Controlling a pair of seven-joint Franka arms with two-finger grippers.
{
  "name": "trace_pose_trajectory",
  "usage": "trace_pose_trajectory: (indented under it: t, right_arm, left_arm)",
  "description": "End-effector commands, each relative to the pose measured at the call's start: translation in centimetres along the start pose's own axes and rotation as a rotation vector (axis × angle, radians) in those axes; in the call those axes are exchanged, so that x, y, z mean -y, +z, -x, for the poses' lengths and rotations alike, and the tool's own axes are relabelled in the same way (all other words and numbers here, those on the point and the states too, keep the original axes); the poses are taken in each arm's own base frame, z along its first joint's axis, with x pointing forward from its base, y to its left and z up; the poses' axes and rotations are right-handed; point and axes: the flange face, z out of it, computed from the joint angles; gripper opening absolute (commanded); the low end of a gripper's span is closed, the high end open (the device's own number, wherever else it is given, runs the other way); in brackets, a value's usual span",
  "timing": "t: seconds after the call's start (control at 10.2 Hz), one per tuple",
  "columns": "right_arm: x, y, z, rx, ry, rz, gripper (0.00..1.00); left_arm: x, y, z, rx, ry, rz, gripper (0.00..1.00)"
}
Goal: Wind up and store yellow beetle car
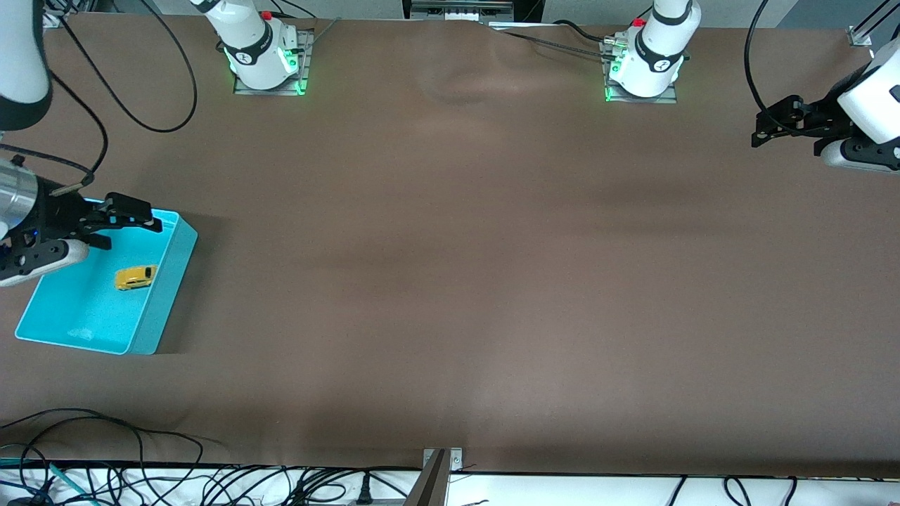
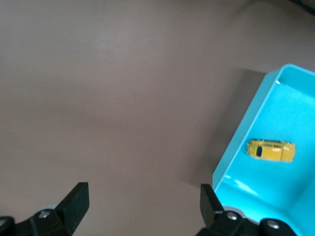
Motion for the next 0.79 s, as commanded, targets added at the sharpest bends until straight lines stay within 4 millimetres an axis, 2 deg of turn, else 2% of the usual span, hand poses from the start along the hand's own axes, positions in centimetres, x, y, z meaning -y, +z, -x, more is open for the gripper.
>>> trace_pose_trajectory:
  t: [0.0, 0.2, 0.3, 0.39, 0.49, 0.69]
  right_arm:
    - [2.2, -0.3, 3.2, -0.024, 0.130, 0.061, 1.00]
    - [4.7, -0.7, 5.3, -0.032, 0.255, 0.108, 1.00]
    - [7.5, -0.9, 6.1, -0.044, 0.314, 0.146, 1.00]
    - [9.1, -1.2, 6.6, -0.045, 0.345, 0.158, 1.00]
    - [9.5, -1.1, 7.0, -0.036, 0.345, 0.161, 1.00]
    - [9.0, -1.6, 7.6, -0.043, 0.361, 0.162, 1.00]
  left_arm:
    - [-0.1, -0.5, -0.1, 0.004, 0.019, 0.015, 1.00]
    - [-0.1, -0.5, -0.1, 0.004, 0.019, 0.015, 1.00]
    - [-0.1, -0.5, -0.1, 0.004, 0.019, 0.015, 1.00]
    - [-0.1, -0.5, -0.1, 0.004, 0.019, 0.015, 1.00]
    - [-0.1, -0.5, 0.0, 0.003, 0.019, 0.014, 1.00]
    - [-0.1, -0.5, 0.0, 0.003, 0.019, 0.014, 1.00]
